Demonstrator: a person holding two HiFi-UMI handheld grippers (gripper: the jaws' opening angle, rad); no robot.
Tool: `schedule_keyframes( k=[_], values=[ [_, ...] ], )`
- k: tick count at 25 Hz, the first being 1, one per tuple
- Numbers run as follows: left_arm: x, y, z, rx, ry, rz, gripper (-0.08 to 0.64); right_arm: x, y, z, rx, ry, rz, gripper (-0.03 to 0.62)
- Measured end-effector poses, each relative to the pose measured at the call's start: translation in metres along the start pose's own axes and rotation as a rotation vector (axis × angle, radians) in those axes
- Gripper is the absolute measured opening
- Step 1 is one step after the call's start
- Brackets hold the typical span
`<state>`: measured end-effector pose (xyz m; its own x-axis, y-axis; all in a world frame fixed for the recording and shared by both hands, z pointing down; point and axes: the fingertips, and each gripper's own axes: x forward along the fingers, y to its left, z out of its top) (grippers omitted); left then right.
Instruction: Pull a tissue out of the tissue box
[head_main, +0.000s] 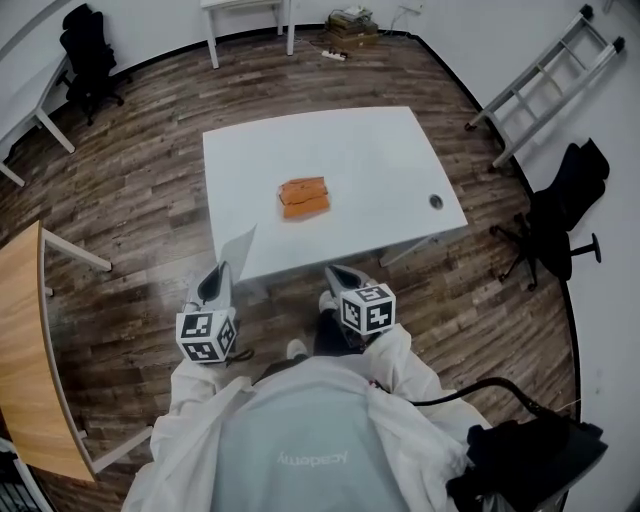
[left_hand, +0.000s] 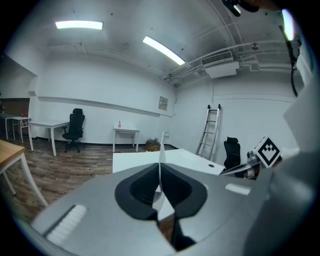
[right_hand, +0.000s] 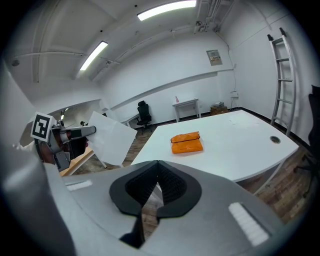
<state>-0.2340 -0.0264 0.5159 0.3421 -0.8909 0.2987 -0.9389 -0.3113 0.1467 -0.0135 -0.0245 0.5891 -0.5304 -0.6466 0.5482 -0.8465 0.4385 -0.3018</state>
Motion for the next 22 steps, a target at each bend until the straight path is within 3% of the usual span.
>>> schedule_keyframes(
  k=[22],
  values=[
    [0.019,-0.029,-0.006,-0.009,0.044,0.026,0.002,-0.03,-0.027,0.042,0.009,-0.11,0.013,0.002]
  ],
)
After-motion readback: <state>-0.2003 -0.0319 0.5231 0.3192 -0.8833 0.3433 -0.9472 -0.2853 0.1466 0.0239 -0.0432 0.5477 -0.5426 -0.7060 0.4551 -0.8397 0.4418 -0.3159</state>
